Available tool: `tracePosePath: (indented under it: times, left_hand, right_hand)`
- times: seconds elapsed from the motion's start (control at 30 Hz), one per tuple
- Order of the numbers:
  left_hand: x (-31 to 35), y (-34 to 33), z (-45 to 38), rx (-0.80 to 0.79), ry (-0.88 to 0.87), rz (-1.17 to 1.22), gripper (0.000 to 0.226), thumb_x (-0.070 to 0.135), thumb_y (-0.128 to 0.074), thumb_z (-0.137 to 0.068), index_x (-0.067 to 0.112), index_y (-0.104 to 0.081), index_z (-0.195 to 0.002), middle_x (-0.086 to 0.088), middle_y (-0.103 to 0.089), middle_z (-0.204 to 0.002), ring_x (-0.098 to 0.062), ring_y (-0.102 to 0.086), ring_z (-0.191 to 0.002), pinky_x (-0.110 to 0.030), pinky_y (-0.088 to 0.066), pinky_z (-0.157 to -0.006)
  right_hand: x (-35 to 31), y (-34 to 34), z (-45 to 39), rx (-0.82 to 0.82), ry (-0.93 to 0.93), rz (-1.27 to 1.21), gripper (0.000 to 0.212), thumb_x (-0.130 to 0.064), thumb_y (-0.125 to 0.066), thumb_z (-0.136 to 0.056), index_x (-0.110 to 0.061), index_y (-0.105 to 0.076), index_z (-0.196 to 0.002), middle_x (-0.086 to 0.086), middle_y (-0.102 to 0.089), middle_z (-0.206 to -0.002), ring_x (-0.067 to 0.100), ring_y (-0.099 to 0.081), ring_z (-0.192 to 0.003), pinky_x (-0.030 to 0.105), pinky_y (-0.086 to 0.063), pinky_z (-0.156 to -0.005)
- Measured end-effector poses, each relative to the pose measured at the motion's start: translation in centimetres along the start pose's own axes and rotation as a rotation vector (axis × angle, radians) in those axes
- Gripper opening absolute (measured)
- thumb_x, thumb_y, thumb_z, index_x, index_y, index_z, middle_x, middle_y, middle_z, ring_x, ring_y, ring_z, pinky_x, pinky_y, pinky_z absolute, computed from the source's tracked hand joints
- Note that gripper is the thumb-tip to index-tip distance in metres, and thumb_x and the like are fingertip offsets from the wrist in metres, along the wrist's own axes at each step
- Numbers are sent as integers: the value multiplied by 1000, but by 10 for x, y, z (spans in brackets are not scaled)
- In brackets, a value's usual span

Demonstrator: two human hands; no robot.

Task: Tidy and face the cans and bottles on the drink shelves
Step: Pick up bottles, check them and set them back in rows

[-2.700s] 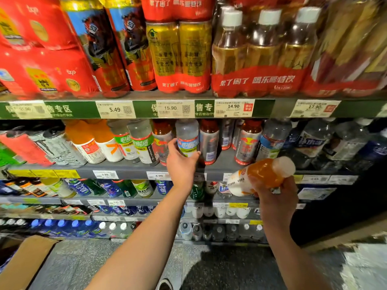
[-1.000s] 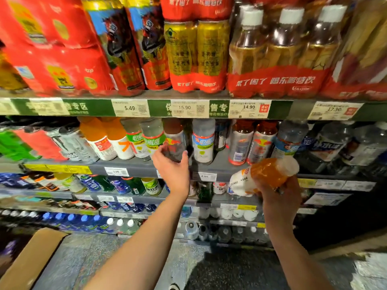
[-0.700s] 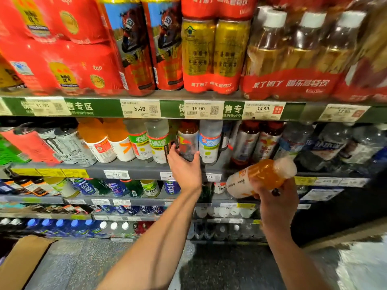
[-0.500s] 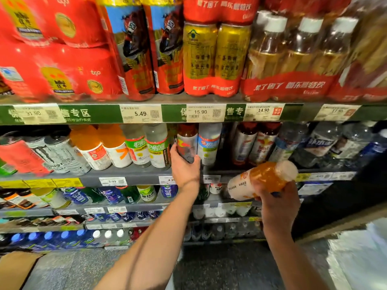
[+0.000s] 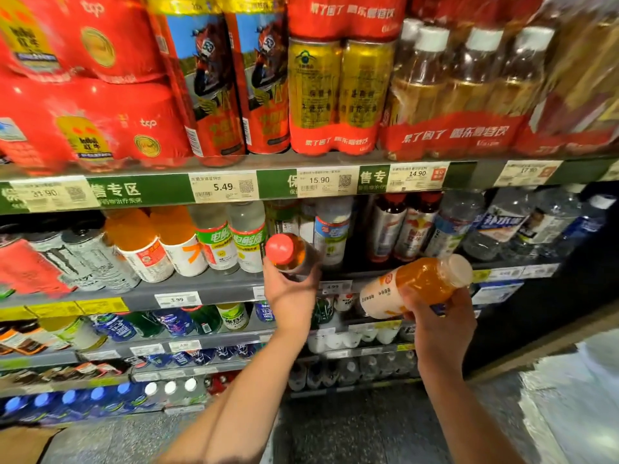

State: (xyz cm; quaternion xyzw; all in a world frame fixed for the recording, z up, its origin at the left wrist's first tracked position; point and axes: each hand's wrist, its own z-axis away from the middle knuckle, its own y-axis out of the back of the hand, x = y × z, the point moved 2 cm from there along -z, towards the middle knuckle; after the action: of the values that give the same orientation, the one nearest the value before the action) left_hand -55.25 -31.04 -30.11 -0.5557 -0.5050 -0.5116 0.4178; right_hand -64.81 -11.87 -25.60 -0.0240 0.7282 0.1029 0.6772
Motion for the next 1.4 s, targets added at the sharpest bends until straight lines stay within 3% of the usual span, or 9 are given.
tracePosePath:
  times: [0.1, 0.2, 0.3, 0.53, 0.67, 0.8, 0.97, 1.17, 1.4]
  left_hand:
    - [8, -8, 17, -13, -62, -42, 60, 12, -92, -65, 34, -57, -107, 15, -63, -95, 3, -59, -89, -3, -40, -84]
    - [13, -27, 31, -94, -54, -86, 64, 23, -93, -63, 49, -56, -108, 17, -65, -104, 9, -60, -98, -12, -46, -89]
    - [15, -54, 40, -187, -17, -157, 65, 37, -89, -60, 39, -59, -117, 16, -66, -111, -2, -63, -105, -31, -53, -94]
    - [31, -100, 46, -36, -104, -275, 53, 26, -86, -68, 21, -63, -116, 6, -65, -106, -14, -62, -101, -37, -51, -94]
    - [36, -114, 50, 58, -110, -305, 61, 25, -87, -68, 21, -54, -119, 4, -66, -114, -17, -62, -107, -33, -49, -93]
    - [34, -123, 52, 145, -107, -338, 58, 25, -89, -67, 18, -53, -112, 1, -63, -107, -19, -61, -102, -39, -50, -91]
    - [27, -127, 53, 200, -89, -344, 56, 22, -91, -65, 12, -51, -103, -3, -57, -102, -23, -57, -98, -40, -49, -87]
    - [26, -133, 50, 250, -60, -355, 60, 28, -94, -63, 10, -51, -101, 2, -50, -100, -16, -49, -98, -22, -38, -82]
    - [23, -136, 49, 288, -61, -383, 66, 33, -94, -61, 8, -52, -106, -3, -53, -105, -22, -52, -102, -28, -42, -85]
  right_hand:
    - [0, 6, -9, -13, -2, -4, 56, -37, -85, -69, -26, -60, -118, -5, -70, -106, 18, -66, -103, 57, -54, -92]
    - [0, 16, -22, -40, 6, -18, 46, -38, -86, -68, -37, -62, -106, -10, -70, -99, 15, -66, -99, 57, -55, -88]
    - [1, 28, -36, -74, 11, -61, 51, -48, -81, -61, -33, -63, -107, -13, -70, -99, 11, -66, -98, 57, -56, -86]
    - [4, 59, -67, -144, 44, -77, 64, -47, -79, -60, -15, -61, -113, -3, -68, -98, 1, -63, -87, 33, -53, -77]
    - [18, 73, -83, -177, 7, -42, 58, -23, -86, -74, -22, -59, -125, -5, -69, -108, 11, -66, -99, 51, -56, -89]
    - [22, 79, -88, -208, -29, -69, 61, -45, -87, -63, -33, -62, -117, -15, -71, -100, 15, -69, -97, 56, -57, -83]
    - [20, 81, -91, -243, 14, -129, 74, -59, -82, -59, -30, -60, -124, 2, -70, -116, 27, -66, -109, 62, -53, -86]
    - [23, 83, -96, -302, -21, -149, 74, -55, -84, -55, -25, -61, -119, 1, -69, -109, 22, -66, -105, 62, -54, -83]
    - [26, 83, -96, -335, -43, -140, 54, -50, -84, -56, -35, -63, -103, -4, -70, -101, 22, -68, -100, 60, -55, -81]
